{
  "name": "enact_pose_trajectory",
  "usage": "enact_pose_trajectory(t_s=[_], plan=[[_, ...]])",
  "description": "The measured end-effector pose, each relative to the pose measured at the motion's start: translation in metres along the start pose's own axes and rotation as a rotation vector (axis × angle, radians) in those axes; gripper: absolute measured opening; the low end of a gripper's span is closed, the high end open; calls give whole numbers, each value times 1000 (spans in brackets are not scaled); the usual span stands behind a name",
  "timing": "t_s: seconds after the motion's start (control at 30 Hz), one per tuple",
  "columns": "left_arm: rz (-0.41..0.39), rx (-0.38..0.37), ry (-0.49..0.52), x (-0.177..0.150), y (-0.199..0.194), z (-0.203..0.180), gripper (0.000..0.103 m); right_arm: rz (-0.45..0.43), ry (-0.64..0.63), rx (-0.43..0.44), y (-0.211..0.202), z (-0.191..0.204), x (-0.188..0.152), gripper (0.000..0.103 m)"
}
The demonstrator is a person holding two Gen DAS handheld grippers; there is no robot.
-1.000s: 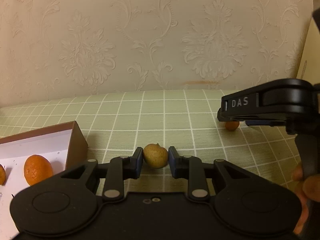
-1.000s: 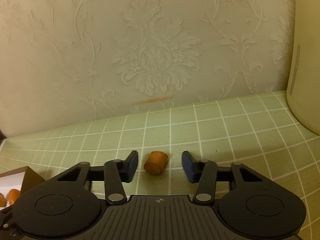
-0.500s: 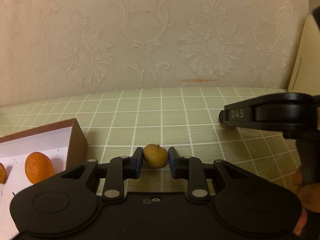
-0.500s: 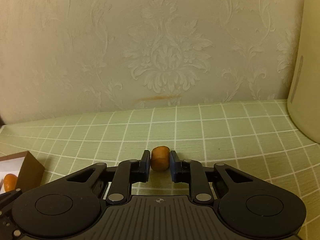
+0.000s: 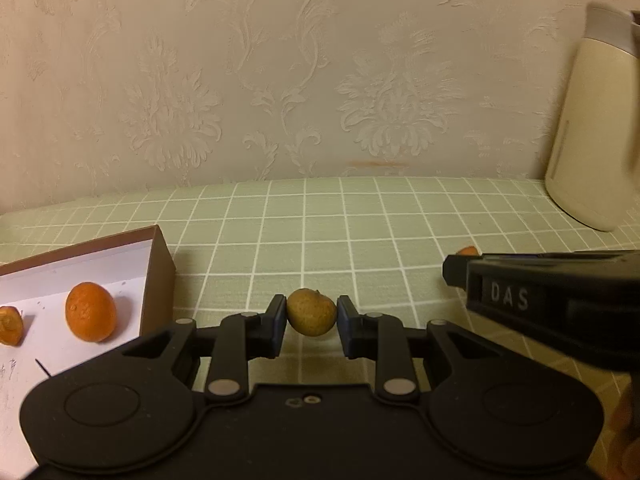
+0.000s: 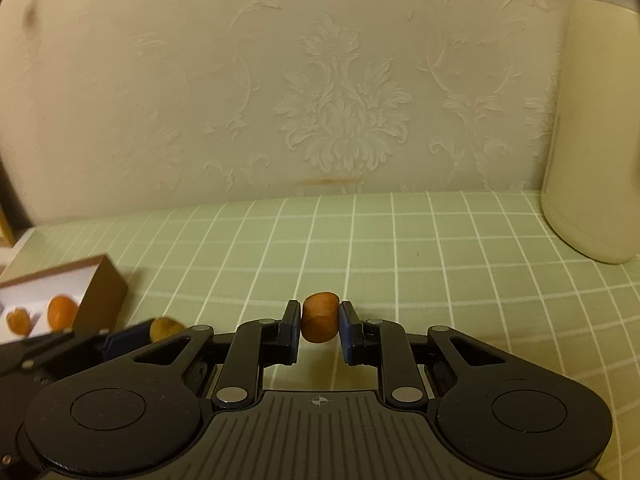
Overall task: Organize fruits
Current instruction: 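Carry the round tan fruit and orange piece in both grippers over the box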
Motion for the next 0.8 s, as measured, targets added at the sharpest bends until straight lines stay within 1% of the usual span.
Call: enact_pose_trajectory(t_s=[0.1,0.2,0.43,0.57,0.8], plan=[[6,0,13,-5,-6,-4,17,-5,-11,-7,-18,-3,-12,21],[12,-2,32,-11,-12,-10,17,19,28,-2,-34,-11,-25,21],[19,-18,9,-19,-20,-18,17,13,30,-26,-60,-19,-40,21],[-5,-24,23,-19,-32,-23,17,5,40,-32,-68,-25,-39,21],[-49,-18,64,-18,-58,-28,17,-13,45,-32,-83,-21,-38,21]])
Point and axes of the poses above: each gripper's, at about its wrist camera, not at the fingertips, and y roughly the way its jaws point, z to its left, x to its top, the point moved 6 cm from there along y, roughly the way its jaws point, and after that the axes turned 14 degrees about -x, right-handed, at the moved point
